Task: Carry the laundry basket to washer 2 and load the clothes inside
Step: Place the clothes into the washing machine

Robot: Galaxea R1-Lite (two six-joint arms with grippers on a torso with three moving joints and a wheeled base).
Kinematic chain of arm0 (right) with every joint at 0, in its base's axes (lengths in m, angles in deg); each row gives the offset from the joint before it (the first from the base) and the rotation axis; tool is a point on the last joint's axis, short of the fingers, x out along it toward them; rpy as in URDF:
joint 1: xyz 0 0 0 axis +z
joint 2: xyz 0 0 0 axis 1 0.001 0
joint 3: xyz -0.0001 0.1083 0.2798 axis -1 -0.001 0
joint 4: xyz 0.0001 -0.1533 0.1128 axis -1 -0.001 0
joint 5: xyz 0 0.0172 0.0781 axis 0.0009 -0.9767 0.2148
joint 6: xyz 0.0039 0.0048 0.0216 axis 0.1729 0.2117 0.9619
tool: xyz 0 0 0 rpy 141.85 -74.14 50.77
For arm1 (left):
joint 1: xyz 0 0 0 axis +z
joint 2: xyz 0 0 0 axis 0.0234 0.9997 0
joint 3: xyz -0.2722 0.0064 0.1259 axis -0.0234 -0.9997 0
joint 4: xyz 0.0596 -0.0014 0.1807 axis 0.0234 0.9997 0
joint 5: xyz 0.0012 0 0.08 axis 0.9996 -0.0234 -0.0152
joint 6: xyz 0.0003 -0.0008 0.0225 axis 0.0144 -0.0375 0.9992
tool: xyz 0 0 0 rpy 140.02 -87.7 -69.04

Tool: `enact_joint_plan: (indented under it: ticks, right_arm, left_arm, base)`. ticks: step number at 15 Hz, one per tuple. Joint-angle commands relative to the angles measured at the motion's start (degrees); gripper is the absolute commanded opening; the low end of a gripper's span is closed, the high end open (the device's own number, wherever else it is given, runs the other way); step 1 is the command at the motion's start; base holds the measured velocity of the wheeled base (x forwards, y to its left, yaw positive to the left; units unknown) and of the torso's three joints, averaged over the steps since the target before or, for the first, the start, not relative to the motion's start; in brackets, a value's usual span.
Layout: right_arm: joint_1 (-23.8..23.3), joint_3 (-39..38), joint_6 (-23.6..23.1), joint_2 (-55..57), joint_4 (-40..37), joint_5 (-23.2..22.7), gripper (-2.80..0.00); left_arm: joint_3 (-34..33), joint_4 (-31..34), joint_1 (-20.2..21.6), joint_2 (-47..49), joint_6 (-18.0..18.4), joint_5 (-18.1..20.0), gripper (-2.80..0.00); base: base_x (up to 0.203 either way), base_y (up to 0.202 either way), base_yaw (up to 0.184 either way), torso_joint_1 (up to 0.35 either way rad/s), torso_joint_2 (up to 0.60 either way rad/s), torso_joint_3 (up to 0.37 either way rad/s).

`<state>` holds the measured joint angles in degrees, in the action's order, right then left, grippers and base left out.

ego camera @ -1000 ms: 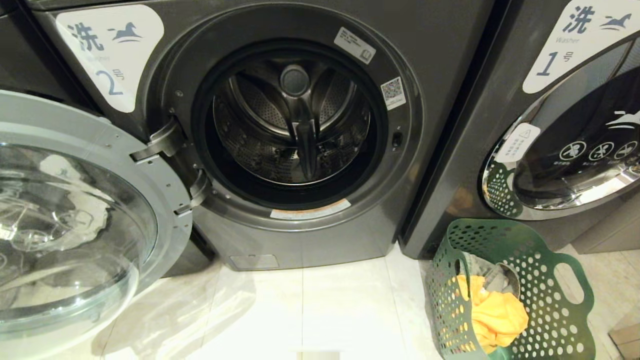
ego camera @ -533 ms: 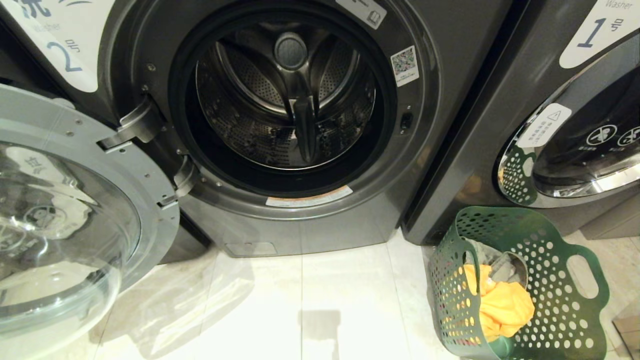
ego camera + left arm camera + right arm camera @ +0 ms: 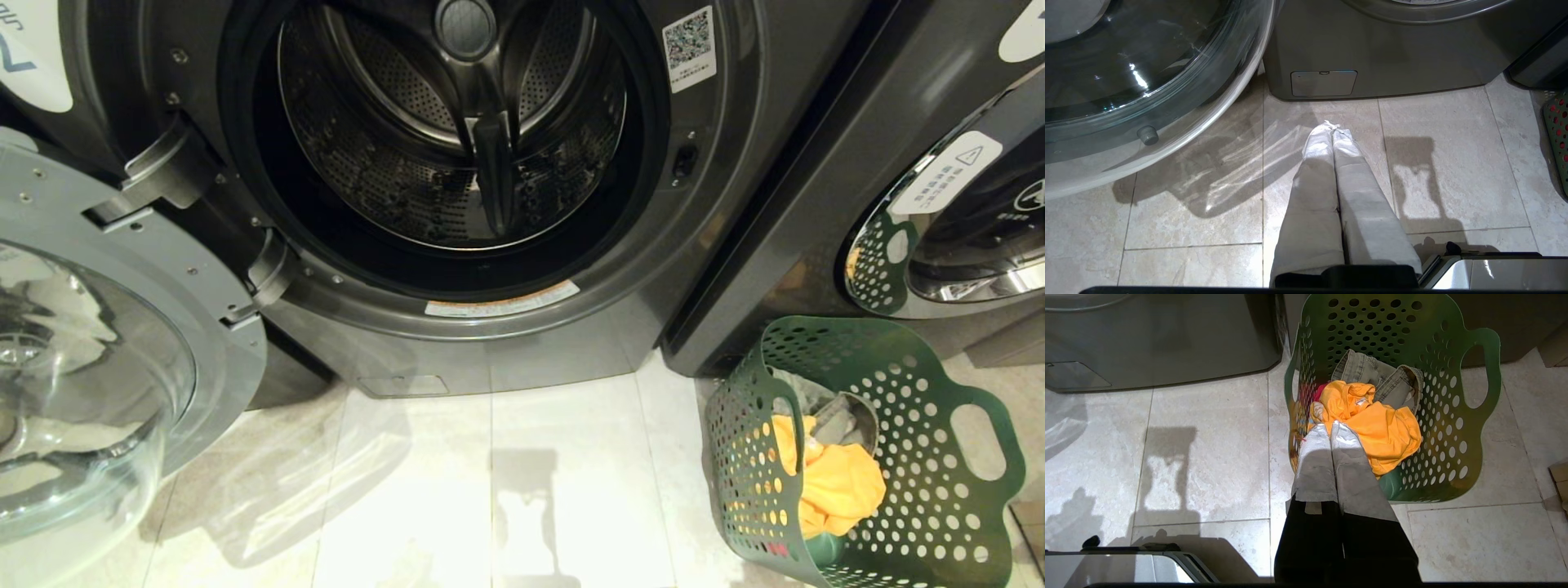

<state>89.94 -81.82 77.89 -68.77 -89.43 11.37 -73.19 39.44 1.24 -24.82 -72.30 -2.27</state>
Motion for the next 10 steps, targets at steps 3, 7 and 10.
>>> enact_joint_plan:
  ticks: [3,7,10]
  right_arm:
    - [0.0,0.0,0.0,0.0,0.0,0.0,-2.8]
    - [0.0,0.0,0.0,0.0,0.0,0.0,-2.8]
    - [0.0,0.0,0.0,0.0,0.0,0.0,-2.8]
  left_arm:
    - [-0.4,0.1,0.0,0.1,-0.1,0.0,-2.8]
    - [-0.4,0.1,0.0,0.1,-0.1,0.0,-2.8]
    - [-0.4,0.1,0.0,0.1,-0.1,0.0,-2.8]
  base:
    - [0.0,0.0,0.0,0.0,0.0,-0.014]
    - [0.0,0.0,0.0,0.0,0.0,0.0]
    - [0.0,0.0,0.0,0.0,0.0,0.0]
